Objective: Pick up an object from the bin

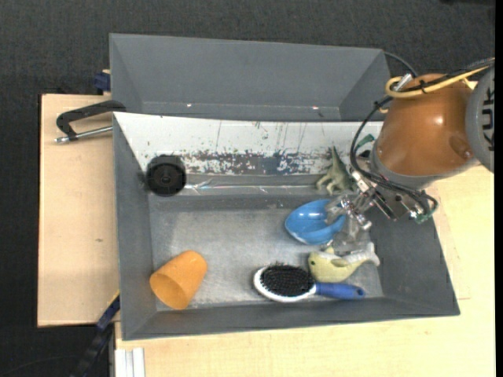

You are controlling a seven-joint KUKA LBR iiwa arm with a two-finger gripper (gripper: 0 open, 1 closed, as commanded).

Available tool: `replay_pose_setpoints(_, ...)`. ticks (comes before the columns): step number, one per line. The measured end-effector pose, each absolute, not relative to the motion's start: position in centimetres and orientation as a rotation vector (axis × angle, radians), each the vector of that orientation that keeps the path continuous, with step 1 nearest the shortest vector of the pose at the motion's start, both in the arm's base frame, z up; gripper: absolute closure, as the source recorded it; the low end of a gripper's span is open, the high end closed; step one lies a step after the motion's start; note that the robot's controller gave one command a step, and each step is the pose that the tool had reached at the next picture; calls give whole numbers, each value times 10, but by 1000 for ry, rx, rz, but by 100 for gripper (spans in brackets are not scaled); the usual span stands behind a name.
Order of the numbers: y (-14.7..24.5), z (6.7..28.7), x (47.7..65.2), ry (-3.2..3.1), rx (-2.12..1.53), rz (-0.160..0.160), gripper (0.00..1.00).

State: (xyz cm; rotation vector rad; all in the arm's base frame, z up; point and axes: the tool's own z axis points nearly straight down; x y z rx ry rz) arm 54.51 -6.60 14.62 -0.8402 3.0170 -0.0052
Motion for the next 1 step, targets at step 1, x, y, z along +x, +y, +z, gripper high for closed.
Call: replay_pose_setpoints(1,-92,263,571,3028,-777,-10,100)
